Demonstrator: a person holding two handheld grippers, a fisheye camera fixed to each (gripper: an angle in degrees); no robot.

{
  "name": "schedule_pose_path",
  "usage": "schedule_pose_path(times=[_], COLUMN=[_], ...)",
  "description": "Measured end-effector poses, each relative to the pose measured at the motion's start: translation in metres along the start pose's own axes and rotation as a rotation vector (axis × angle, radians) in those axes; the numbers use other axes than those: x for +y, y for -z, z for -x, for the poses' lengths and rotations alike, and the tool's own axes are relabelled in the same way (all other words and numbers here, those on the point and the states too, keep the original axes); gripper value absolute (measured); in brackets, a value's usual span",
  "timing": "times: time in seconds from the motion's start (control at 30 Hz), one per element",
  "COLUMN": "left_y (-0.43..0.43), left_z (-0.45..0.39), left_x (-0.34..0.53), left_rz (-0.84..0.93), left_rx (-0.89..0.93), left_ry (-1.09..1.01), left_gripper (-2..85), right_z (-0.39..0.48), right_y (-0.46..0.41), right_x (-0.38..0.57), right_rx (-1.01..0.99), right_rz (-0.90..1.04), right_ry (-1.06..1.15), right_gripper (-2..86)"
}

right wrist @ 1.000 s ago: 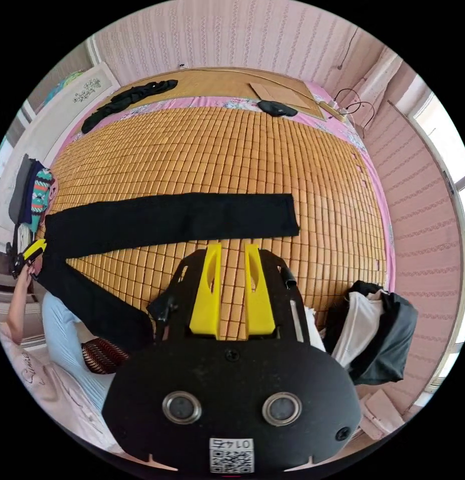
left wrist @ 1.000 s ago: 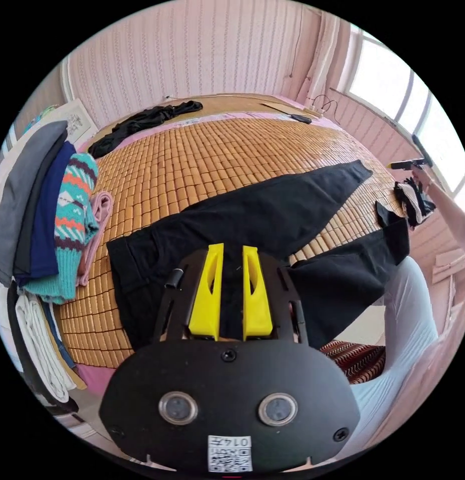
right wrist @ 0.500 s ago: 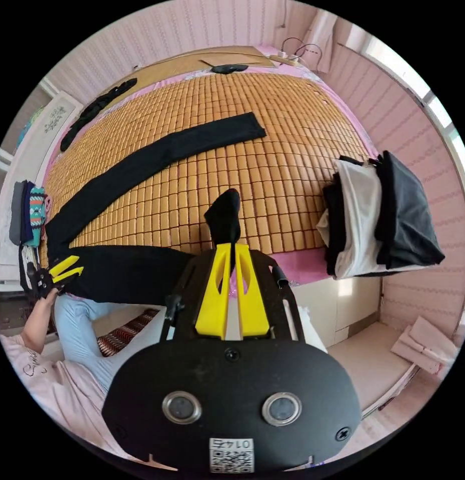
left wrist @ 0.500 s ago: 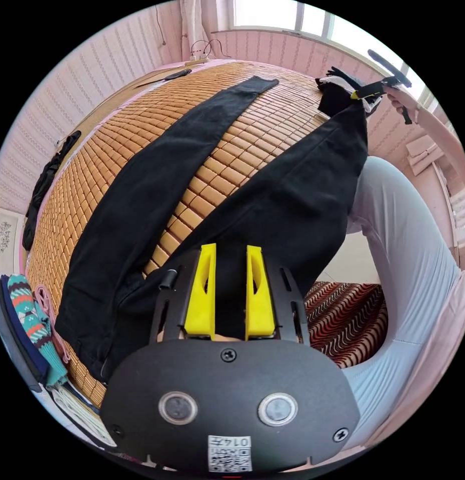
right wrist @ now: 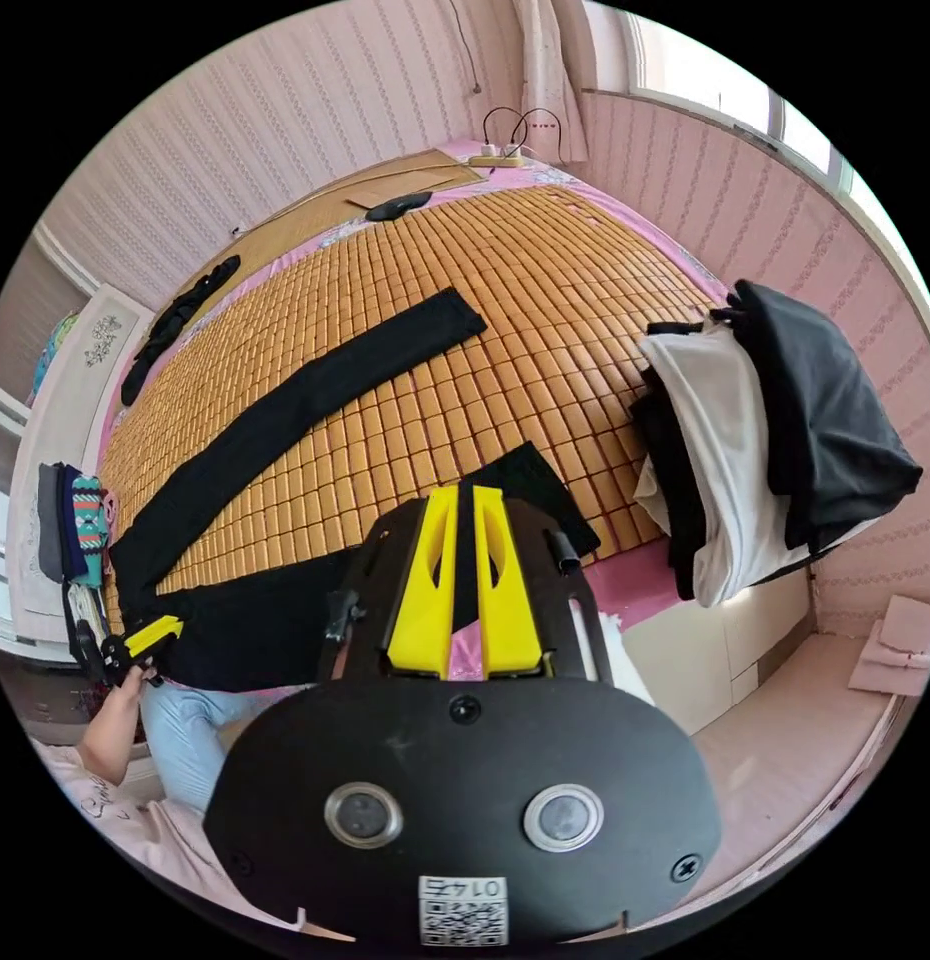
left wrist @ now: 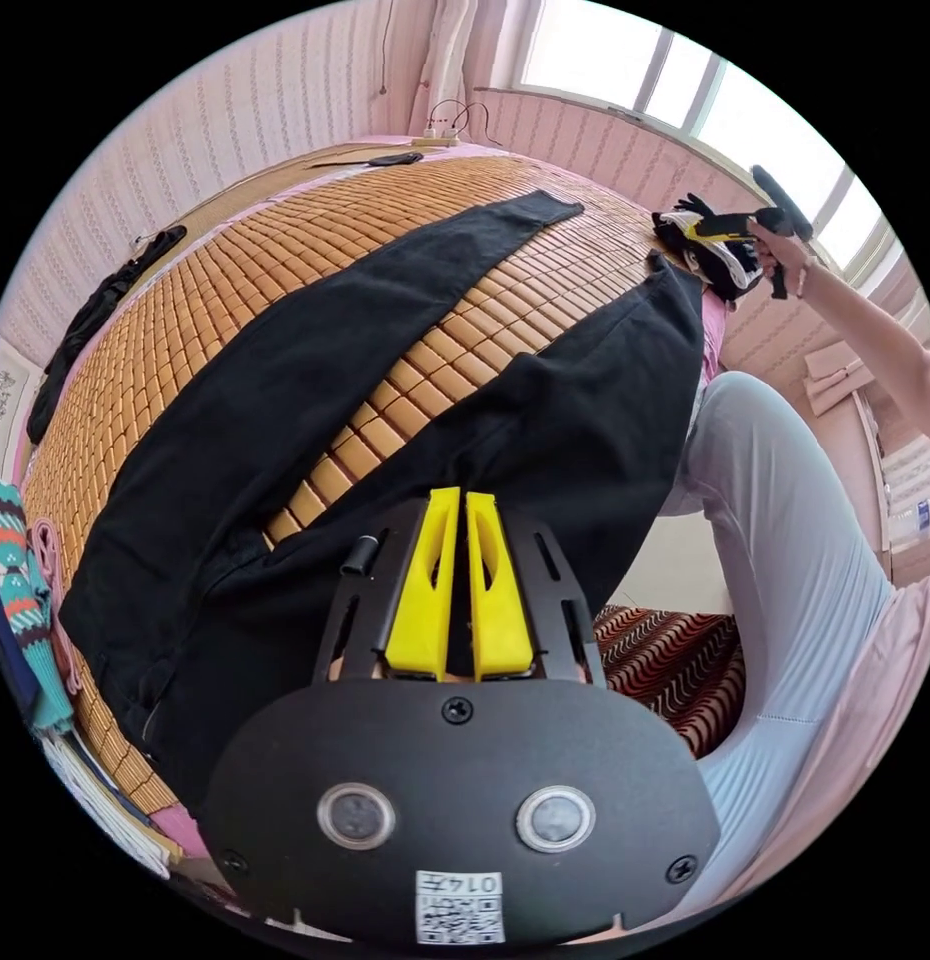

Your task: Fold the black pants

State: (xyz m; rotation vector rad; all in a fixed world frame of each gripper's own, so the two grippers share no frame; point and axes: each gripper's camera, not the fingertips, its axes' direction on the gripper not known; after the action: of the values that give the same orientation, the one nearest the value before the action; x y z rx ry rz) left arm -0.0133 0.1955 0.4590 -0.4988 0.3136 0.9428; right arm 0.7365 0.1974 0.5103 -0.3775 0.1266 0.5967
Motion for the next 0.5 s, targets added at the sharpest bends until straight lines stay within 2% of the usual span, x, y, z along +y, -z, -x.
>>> schedule_pose_path(times=[0.17, 0.23, 0.37, 0.5], left_y=[0.005, 0.008, 0.015, 0.019], left_z=[0.014, 0.013, 0.011, 0.023], left_x=[0.02, 0.024, 0.036, 0.047], left_rz=[-0.052, -0.055, -0.079, -0.098], left_rx=[0.067, 0.049, -0.005, 0.039], left_ry=[0.101, 0.09, 0.072, 0.129], left_gripper=[-0.9, -0.9, -0.8, -0.6], right_z=[0.026, 0.036, 0.042, 0.061], right_y=[-0.066, -0.073, -0.085, -0.095], right_x=[0.019, 0.023, 0.017, 0.017], right_rx=[0.028, 0.078, 0.105, 0.11], right_rz=[0.173, 0.138, 0.12, 0.115], right_ry=[0.035, 0.085, 0.024, 0.026], right_gripper=[-0.2, -0.5, -0.5, -0.7])
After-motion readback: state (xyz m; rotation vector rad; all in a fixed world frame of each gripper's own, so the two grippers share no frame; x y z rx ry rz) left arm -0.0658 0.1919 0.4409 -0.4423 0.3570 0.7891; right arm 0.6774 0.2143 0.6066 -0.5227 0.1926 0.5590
